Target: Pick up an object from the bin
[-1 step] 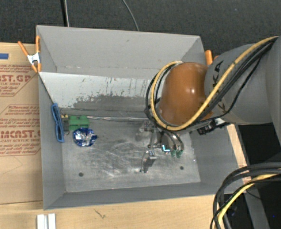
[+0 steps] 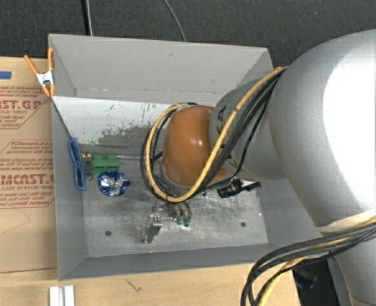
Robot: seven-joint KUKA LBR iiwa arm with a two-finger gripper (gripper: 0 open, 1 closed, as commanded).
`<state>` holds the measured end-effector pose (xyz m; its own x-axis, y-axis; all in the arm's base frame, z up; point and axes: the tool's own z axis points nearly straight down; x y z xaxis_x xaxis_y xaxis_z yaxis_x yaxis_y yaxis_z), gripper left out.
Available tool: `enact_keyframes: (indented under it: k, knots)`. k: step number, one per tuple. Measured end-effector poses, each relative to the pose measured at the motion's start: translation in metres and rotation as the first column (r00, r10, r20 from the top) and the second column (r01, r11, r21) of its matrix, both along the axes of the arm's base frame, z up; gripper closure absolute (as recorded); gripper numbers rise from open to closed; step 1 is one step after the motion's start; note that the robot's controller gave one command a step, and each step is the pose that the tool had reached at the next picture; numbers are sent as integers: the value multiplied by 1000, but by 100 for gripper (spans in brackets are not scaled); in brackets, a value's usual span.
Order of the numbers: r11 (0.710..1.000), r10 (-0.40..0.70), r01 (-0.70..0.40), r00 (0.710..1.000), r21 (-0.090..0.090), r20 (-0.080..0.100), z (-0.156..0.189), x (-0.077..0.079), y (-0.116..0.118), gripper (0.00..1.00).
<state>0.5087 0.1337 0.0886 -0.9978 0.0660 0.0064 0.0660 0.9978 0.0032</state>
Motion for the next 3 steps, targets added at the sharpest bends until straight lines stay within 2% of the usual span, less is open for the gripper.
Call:
enact_keyframes:
  k: [1,2,3]
  knots:
    - [963,271,-271,963,-5,5,28,-28,-56,0]
    - [921,390,-390,921,-3,12,-18,-7,-142,0]
    - [888,459,-459,888,-9,13,128,-17,-175,0]
